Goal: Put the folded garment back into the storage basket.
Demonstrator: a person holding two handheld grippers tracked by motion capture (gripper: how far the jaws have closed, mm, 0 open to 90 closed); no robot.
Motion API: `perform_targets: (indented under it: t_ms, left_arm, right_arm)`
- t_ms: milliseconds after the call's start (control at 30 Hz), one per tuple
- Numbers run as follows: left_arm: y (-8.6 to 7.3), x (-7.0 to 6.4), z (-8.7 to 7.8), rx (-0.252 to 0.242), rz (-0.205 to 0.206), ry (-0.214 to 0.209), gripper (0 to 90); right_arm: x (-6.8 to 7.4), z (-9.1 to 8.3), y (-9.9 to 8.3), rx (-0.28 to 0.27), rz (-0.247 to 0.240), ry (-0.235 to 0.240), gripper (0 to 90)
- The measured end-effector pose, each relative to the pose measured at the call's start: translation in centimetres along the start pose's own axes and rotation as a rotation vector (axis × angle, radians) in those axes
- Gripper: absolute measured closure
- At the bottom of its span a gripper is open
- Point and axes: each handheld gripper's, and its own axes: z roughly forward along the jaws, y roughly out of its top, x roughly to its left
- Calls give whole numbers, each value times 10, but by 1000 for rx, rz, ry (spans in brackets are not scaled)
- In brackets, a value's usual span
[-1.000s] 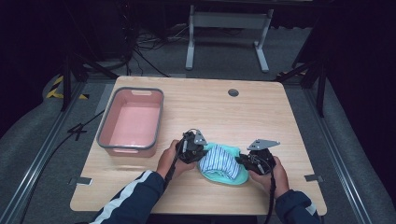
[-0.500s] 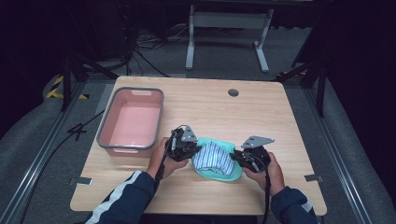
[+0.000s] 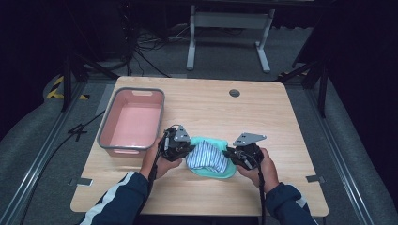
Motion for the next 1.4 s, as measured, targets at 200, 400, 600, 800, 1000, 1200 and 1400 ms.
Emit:
perform_targets:
  t_ms: [200, 400, 600, 800, 1000, 1200, 1400]
  left_arm:
    - [2, 7, -14, -5, -1, 29, 825]
    - [4, 14, -31, -6, 3, 54, 825]
    - [8, 20, -46, -9, 4, 78, 825]
    - [11, 26, -59, -18, -1, 99, 825]
    - [14, 34, -72, -24, -10, 122, 825]
    - [12, 45, -84, -32, -40, 142, 825]
    - [7, 55, -96, -31, -48, 171, 825]
  right_arm:
    - [3, 0, 17, -30, -10, 7, 810]
    - [7, 4, 34, -39, -28, 17, 810]
    - [10, 4, 50, -55, -39, 21, 810]
    - [15, 3, 65, -67, -60, 21, 810]
    - [18, 4, 83, -84, -74, 27, 810]
    - [24, 9, 97, -91, -85, 41, 810]
    - [31, 14, 112, -96, -96, 51, 810]
